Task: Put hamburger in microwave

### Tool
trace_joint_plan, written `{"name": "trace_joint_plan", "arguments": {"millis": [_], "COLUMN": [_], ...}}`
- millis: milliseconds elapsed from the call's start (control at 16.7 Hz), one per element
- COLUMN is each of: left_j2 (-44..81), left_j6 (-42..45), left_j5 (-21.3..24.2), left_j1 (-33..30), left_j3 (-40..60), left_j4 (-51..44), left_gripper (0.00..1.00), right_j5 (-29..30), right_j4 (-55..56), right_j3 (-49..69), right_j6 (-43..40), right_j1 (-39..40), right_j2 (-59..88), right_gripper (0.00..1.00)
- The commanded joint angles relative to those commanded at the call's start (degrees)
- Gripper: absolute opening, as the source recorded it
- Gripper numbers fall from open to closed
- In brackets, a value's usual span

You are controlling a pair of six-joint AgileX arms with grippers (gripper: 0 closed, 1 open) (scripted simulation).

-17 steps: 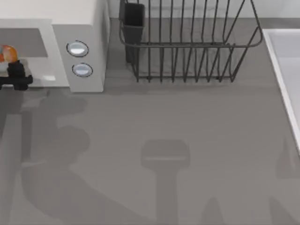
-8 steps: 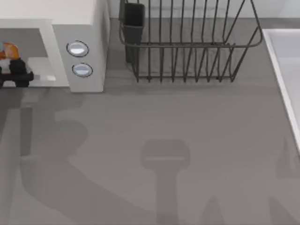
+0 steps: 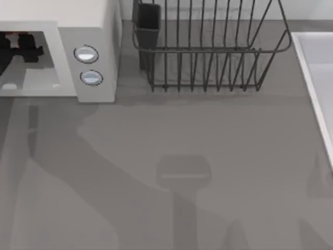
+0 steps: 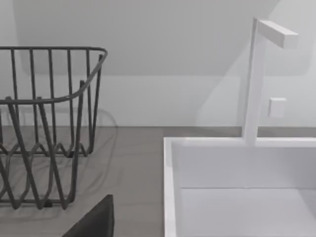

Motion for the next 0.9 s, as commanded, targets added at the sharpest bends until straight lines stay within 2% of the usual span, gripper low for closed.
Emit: {"name": "trace_joint_plan", "arguments": {"millis": [300, 660, 900], "left_j2": [7.7, 9.0, 9.0], "left_j6": [-0.9, -1.0, -1.0], "left_j5": [-0.8, -0.9, -0.9], "left_j1": [-1.0, -1.2, -1.2], "left_j3": [11.5, 12.7, 12.7], "left_j4": [-6.7, -7.8, -7.8], "left_gripper": [0.00, 0.00, 0.30], "right_j5": [0.0, 0.0, 0.0], "right_j4": [0.0, 0.0, 0.0], "right_j3": [0.0, 0.0, 0.0], "right_j6": [0.0, 0.0, 0.0], "right_j1": [0.0, 0.0, 0.0], "right_j2": [0.0, 0.0, 0.0], "right_gripper": [1.00, 1.00, 1.00]}}
